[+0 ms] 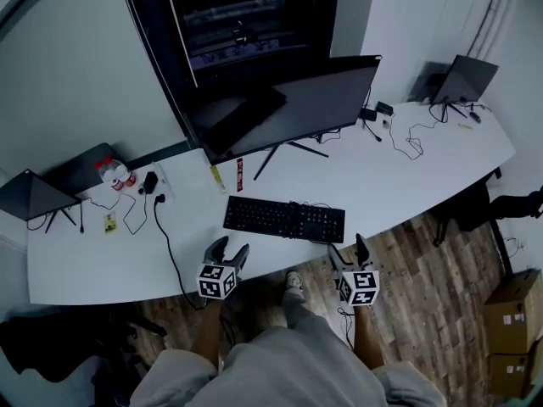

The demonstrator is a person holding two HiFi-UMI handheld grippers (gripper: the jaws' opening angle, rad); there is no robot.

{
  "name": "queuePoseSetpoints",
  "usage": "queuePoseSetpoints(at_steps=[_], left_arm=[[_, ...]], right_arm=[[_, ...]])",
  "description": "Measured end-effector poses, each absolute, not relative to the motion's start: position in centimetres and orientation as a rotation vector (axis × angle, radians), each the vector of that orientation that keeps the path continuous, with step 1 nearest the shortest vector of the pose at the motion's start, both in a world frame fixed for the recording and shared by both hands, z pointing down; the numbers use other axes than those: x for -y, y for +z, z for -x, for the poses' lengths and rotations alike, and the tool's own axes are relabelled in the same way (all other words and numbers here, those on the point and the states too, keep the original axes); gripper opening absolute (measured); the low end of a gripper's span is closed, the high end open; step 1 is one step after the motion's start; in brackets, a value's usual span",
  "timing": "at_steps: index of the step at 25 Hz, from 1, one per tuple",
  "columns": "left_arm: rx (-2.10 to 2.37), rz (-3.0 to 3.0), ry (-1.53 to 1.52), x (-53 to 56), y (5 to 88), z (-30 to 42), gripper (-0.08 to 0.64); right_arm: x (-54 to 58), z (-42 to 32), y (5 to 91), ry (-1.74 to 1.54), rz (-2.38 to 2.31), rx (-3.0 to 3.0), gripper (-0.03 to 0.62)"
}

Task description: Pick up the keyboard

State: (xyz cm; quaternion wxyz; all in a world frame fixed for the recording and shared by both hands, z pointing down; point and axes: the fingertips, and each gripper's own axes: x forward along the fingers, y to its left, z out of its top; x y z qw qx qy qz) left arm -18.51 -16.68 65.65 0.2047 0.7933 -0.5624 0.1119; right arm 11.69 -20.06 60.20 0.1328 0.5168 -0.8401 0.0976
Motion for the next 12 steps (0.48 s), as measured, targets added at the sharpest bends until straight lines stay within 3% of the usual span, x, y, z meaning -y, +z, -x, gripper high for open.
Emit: queuePoseSetpoints(at_steps=[12], left_arm=[[1.608,-2.095,0.372,25.7,67.4,20.0,0.282]], right_arm=[[29.5,-12.0,62.8,0.404,-1.431,2.408,0.353]])
